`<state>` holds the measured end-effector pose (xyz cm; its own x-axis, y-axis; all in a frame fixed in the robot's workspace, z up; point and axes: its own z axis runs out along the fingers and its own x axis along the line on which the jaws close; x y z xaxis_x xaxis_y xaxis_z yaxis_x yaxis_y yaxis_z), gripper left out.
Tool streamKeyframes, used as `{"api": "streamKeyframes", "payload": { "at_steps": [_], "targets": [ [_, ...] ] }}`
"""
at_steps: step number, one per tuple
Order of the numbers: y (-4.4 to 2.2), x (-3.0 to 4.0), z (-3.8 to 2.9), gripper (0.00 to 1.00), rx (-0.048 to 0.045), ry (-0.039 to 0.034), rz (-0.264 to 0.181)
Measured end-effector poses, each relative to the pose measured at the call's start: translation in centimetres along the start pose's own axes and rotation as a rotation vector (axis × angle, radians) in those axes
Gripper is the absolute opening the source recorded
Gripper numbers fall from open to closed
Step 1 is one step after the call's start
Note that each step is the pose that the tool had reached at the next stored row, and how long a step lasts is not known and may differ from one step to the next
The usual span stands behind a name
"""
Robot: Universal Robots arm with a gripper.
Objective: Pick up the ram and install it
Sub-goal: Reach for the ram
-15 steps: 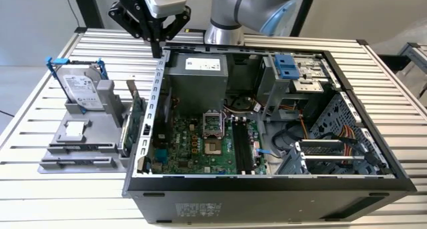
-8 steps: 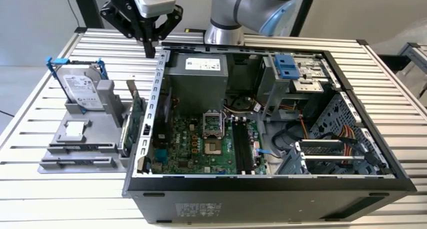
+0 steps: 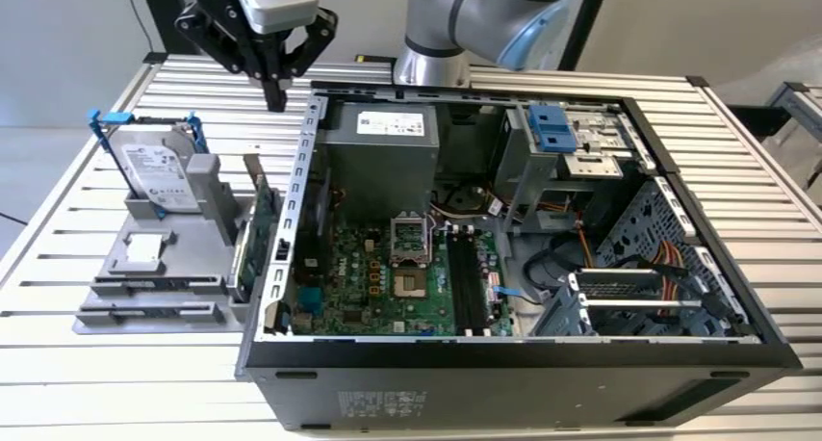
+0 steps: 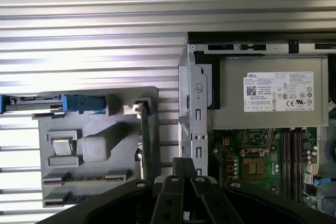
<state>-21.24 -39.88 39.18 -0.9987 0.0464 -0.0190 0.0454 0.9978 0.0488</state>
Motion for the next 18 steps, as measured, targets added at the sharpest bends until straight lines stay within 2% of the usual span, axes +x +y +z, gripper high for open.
{"api": "streamKeyframes", "payload": {
  "at_steps": [18],
  "targets": [
    [-0.11, 2.31, -0.02, 0.0, 0.0, 0.0003, -0.004]
  ]
}}
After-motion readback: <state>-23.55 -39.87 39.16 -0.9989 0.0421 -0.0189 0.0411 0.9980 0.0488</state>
